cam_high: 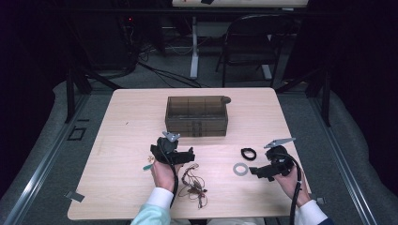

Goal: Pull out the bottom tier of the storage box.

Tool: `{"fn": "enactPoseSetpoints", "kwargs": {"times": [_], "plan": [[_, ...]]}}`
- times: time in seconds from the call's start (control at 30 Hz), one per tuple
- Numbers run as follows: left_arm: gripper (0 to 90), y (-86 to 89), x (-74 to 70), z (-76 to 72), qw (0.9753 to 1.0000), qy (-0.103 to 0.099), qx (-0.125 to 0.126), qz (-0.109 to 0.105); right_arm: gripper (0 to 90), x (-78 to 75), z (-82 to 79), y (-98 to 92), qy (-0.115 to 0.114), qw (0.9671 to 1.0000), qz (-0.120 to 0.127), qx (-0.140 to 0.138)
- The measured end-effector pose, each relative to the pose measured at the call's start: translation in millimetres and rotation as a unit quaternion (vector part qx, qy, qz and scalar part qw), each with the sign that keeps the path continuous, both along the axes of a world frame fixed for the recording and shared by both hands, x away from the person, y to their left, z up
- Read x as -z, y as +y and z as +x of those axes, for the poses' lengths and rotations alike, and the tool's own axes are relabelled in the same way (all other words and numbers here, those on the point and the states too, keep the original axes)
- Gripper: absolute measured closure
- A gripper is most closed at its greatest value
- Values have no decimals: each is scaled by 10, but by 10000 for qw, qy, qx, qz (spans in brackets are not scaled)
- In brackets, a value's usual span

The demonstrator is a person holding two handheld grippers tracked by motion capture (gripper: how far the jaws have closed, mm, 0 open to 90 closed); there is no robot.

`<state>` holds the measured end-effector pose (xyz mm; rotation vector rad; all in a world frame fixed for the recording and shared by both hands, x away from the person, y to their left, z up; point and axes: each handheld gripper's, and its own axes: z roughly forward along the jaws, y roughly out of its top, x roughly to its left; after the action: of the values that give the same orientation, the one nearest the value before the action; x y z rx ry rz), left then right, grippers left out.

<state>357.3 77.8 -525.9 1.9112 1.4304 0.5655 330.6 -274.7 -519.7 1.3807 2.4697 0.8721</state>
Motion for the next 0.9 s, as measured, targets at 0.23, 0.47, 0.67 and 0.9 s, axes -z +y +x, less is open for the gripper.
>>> {"fn": "enactPoseSetpoints", "kwargs": {"times": [0.23,0.47,0.67,0.9], "plan": [[3,-134,45,99,9999,41,-57,-107,57,-7,-1,-13,-54,9997,-215,78],[19,-258,97,162,9998,27,-141,-139,62,1,-6,0,-70,9996,-260,66],[37,-362,163,212,9997,21,-196,-170,80,0,-12,2,-66,9996,-282,28],[90,-460,229,338,9991,8,-332,-245,104,10,-14,16,-41,9997,-244,14]]}}
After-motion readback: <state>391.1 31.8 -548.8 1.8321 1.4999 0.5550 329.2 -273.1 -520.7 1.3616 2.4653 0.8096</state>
